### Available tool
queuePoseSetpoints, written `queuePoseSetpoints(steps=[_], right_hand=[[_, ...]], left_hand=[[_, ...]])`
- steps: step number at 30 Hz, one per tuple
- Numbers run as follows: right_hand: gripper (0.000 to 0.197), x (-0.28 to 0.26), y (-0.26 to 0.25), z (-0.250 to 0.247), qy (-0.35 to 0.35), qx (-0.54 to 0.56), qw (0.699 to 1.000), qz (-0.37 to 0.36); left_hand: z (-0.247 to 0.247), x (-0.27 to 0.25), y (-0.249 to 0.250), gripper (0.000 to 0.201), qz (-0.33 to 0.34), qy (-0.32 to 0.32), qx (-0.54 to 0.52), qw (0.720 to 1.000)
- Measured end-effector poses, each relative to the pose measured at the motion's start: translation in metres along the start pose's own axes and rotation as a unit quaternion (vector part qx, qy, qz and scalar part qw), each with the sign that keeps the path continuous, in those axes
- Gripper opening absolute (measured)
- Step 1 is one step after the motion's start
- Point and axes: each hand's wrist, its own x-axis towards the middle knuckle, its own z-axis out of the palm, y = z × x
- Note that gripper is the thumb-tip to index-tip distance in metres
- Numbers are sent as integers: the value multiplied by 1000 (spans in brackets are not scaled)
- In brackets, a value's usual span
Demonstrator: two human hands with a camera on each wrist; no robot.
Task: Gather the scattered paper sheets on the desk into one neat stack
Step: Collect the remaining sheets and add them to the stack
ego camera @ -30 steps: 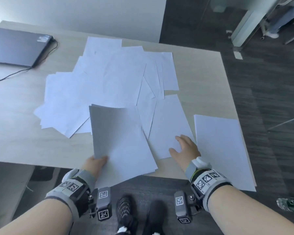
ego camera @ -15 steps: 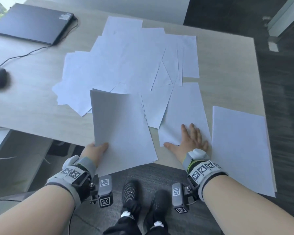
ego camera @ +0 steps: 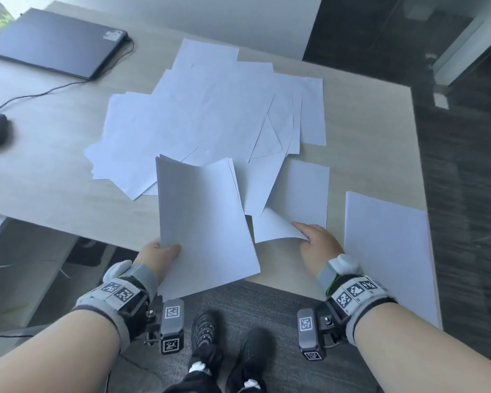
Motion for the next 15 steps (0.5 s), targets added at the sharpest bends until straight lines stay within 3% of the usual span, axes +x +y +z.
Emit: queuePoseSetpoints(steps=[5,9,11,13,15], right_hand=[[37,-2,-9,-10,121,72,986,89],[30,5,-2,-30,257,235,917,195],[31,6,-2,-40,278,263,906,180],[35,9,-8,-45,259,212,935,117],[42,8,-21,-42,184,135,974,2]], left_hand=[[9,4,15,20,17,-19,-7,1000],[12,12,23,21,12,-30,-13,999],[17,17,25,21,6,-35,-22,999],[23,18,31,21,3,-53,-35,998],[29,23,34,21,-17,-65,-71,995]])
